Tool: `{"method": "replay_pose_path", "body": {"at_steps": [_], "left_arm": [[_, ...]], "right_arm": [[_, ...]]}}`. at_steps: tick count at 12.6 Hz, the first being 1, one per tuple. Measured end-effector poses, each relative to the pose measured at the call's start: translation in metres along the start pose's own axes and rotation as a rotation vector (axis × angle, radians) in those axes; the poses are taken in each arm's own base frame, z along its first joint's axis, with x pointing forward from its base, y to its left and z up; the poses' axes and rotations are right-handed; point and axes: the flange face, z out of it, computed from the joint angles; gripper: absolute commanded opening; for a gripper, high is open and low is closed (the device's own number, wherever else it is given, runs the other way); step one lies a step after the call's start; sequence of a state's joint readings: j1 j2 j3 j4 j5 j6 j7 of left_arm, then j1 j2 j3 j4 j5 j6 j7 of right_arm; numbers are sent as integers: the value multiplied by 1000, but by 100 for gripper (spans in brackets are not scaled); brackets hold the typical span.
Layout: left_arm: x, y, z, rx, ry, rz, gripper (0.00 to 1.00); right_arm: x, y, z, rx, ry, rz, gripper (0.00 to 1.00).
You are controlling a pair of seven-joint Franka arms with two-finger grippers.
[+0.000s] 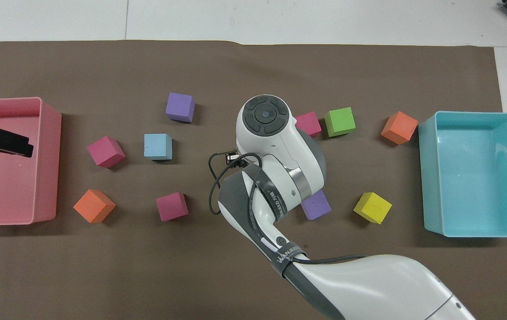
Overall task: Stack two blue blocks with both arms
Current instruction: 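Lift and carry the light blue cube toward the table center with the right gripper, then set the blue cube down at center while the left gripper reaches out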
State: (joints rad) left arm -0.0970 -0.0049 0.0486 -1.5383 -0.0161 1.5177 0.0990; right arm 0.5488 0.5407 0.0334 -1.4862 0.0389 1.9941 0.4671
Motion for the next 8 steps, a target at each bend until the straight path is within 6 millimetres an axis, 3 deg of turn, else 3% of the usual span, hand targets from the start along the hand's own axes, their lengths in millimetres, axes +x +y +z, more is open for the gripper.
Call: {"method": "replay_pose_path", "body": {"at_steps": [5,8], "left_arm": [[0,0,0,0,0,0,100],[0,0,0,0,0,0,100]], "right_arm": [[-5,-20,32,-1,-1,-11,0],[-10,-21,50,-7,-12,-10,0]]}}
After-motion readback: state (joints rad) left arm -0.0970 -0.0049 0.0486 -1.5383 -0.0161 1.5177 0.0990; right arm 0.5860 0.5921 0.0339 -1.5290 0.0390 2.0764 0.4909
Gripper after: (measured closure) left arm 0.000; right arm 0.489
